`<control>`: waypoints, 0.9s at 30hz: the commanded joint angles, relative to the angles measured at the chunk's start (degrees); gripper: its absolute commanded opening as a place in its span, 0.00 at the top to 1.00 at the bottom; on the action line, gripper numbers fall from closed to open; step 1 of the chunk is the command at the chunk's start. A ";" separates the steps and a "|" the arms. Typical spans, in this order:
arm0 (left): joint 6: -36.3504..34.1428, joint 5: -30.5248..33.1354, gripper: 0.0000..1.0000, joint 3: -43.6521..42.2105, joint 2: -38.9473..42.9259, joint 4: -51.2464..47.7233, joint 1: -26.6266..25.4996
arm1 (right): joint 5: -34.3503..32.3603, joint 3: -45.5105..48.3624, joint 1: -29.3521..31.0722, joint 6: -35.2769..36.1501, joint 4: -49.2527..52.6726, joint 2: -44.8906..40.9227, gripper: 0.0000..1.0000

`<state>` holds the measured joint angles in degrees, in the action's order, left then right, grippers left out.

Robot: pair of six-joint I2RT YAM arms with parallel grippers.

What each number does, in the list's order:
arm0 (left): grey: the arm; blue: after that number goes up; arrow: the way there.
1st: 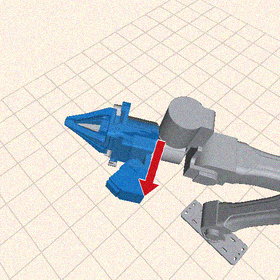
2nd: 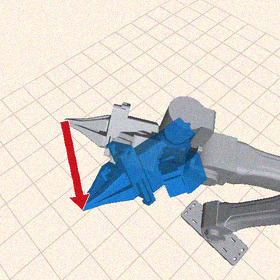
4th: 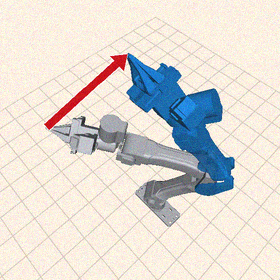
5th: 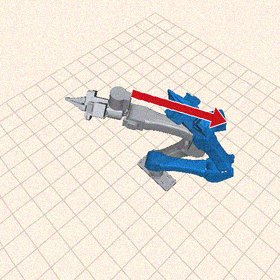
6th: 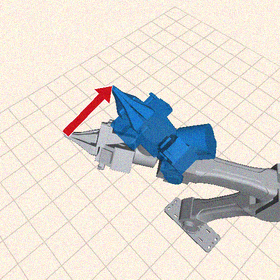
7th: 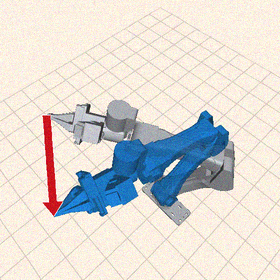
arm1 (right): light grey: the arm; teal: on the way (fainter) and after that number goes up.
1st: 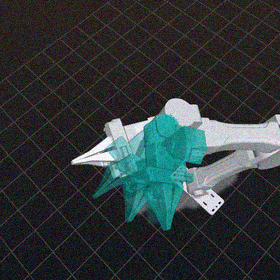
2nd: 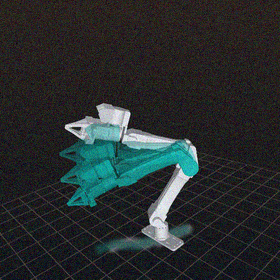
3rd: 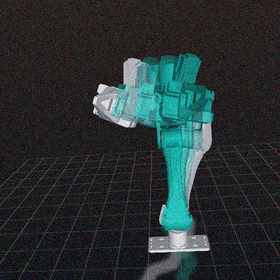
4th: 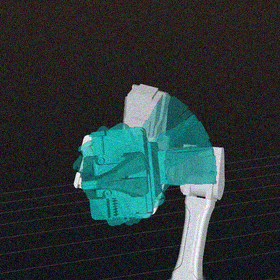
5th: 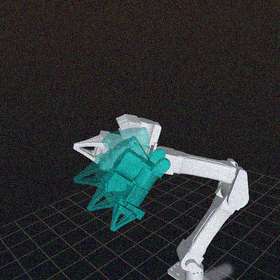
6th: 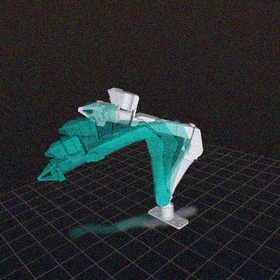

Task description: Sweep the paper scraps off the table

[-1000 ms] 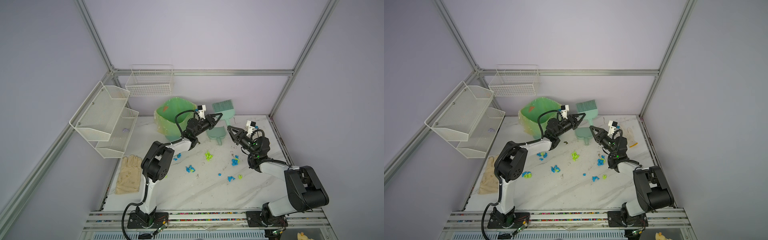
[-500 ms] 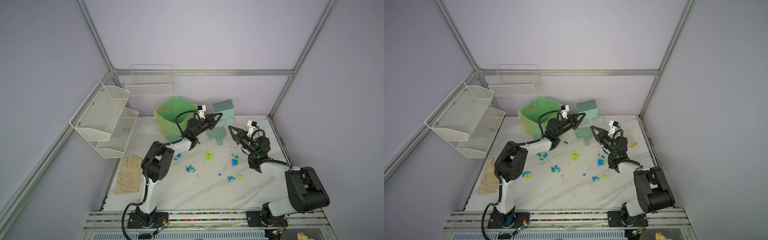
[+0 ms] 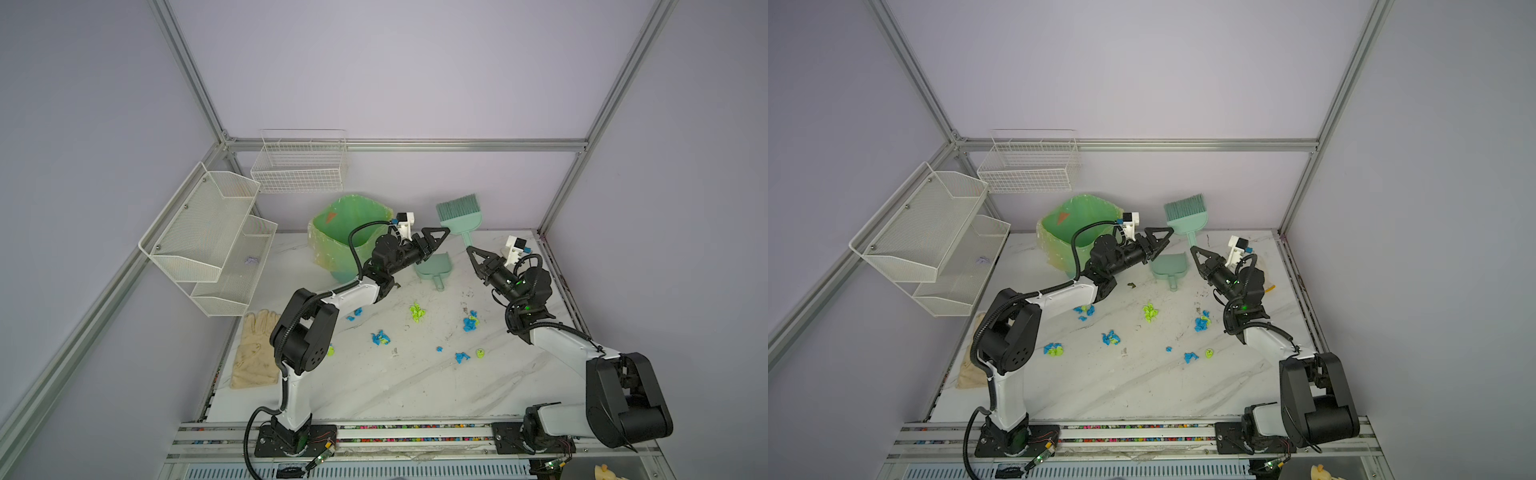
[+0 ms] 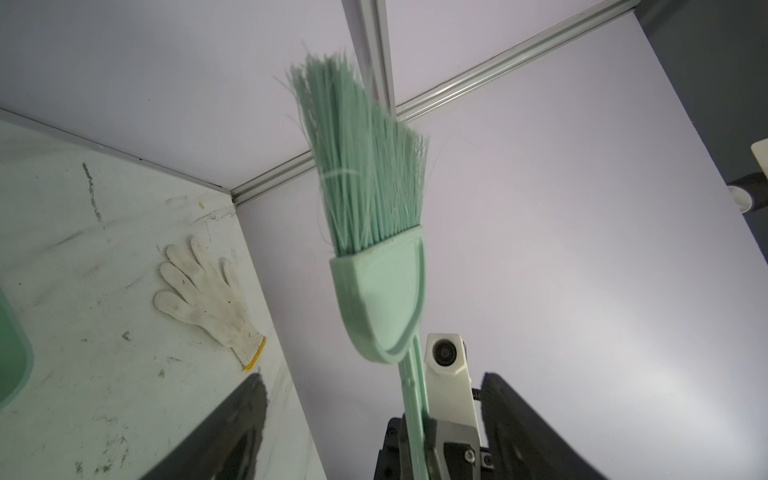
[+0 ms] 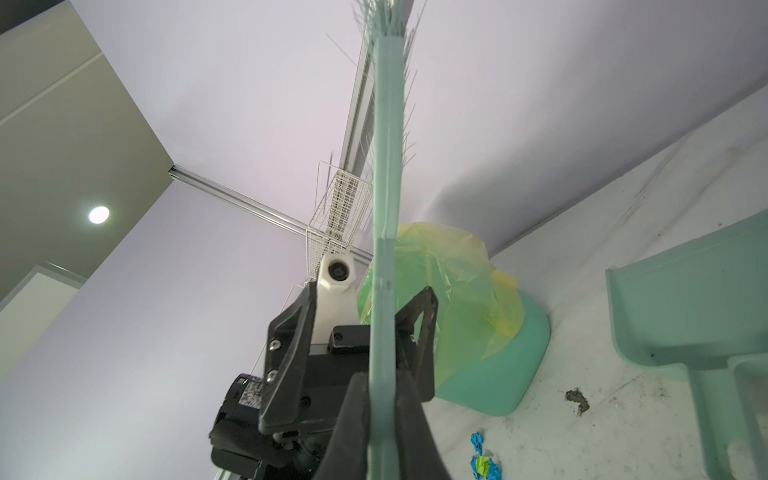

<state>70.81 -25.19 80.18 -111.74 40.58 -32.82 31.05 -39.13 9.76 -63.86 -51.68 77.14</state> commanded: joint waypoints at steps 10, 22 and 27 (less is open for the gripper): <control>-12.19 -0.18 0.00 -7.98 13.58 -17.53 -1.87 | -7.76 -18.08 -1.23 22.80 42.24 -4.80 1.00; -27.28 14.90 0.00 -0.16 17.37 -60.00 -4.49 | -24.19 -29.45 -1.34 33.17 69.42 -3.59 1.00; -27.12 16.45 0.00 0.88 13.60 -64.35 -5.34 | -31.45 -32.34 -1.35 35.21 77.80 -2.53 1.00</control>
<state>46.26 -11.60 74.98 -96.53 -17.28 -37.41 6.31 -69.32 8.62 -31.83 18.20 73.95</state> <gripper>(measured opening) 0.997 0.100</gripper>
